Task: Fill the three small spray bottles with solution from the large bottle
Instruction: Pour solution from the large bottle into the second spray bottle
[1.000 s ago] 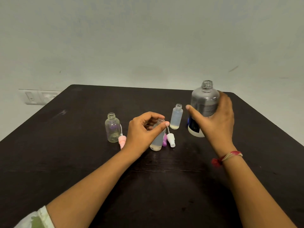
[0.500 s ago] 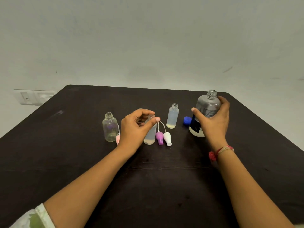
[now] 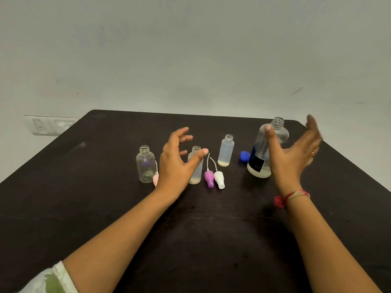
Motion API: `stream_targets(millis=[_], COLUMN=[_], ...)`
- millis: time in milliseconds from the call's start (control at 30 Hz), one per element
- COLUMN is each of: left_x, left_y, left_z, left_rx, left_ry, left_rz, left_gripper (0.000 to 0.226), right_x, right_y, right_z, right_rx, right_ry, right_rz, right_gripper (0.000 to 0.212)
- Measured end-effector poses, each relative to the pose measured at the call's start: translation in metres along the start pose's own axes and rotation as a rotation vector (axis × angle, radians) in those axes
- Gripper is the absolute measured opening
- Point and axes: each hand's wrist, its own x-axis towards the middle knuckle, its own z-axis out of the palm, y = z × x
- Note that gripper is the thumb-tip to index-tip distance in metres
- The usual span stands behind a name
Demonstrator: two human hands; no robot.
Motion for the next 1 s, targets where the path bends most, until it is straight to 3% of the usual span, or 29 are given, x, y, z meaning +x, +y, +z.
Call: stream_targets(millis=[133,233,333,433,667,833,1000], left_x=[-0.001,0.007,0.024,0.033,0.037,0.037,0.037], left_y=[0.007,0.016,0.012,0.001,-0.009,-0.014,-0.019], left_z=[-0.004,-0.017,-0.039,-0.057,-0.073,-0.072,-0.069], left_rx=[0.191,0.348,0.460,0.354,0.091,-0.027,-0.065], left_ry=[0.136,0.257,0.331,0.424,0.575,0.541,0.482], left_rz=[0.188,0.396,0.405,0.263,0.024,-0.098,-0.127], left_gripper=[0.063,0.056,0.052,0.060,0.063,0.056,0.040], right_x=[-0.002,-0.014,-0.040,-0.058,-0.073,-0.085,-0.081], right_y=[-0.011,-0.022,-0.034,-0.032,-0.039,-0.041,-0.039], right_z=[-0.004,0.000,0.011,0.022,0.039,0.056,0.071], right_rx=[0.023,0.101,0.102,0.015,0.003,-0.106,-0.128], right_ry=[0.122,-0.097,-0.532,-0.746,-0.781,-0.796,-0.748], right_rz=[-0.359,-0.562,-0.415,-0.316,-0.171,-0.278,-0.238], right_gripper=[0.069,0.061,0.070,0.081,0.086,0.079,0.081])
